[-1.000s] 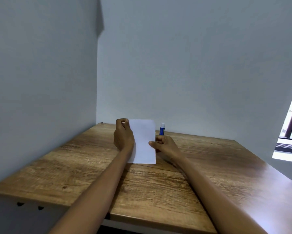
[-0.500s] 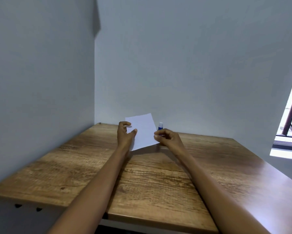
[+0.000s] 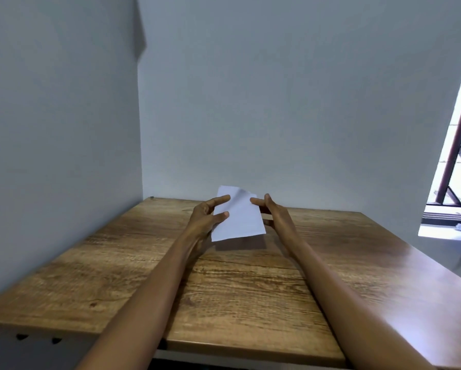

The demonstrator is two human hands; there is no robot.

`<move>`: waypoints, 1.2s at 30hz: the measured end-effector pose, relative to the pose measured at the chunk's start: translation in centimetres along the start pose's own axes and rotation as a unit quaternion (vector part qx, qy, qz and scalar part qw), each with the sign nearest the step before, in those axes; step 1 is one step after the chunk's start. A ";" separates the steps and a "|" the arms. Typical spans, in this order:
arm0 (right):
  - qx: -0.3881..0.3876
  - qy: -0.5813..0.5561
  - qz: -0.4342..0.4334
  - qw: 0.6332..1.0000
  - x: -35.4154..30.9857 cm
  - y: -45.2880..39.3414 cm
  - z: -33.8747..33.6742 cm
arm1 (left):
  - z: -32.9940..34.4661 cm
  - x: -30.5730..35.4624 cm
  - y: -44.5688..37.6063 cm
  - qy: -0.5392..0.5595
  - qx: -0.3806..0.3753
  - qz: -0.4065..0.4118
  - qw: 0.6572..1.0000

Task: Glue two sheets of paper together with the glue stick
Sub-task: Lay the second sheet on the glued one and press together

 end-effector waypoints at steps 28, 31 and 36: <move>0.044 0.025 0.048 0.998 2.6 -1.0 -0.7 | -2.0 -1.3 -0.8 -0.112 0.098 -0.012 0.989; 0.028 0.058 0.047 0.997 3.0 -1.2 0.0 | -2.2 -0.9 -0.7 -0.104 0.112 0.003 0.988; 0.073 0.047 0.051 0.995 3.2 -1.5 -0.8 | -2.2 0.4 -0.2 -0.087 0.133 0.066 0.985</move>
Point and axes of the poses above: each hand's wrist, its own y-axis away from the middle knuckle, its own z-axis out of the palm, x = y × z, the point moved 8 cm from there along -y, towards the middle knuckle, and after that the axes turned 7 degrees about -y, right-handed, at the moved point
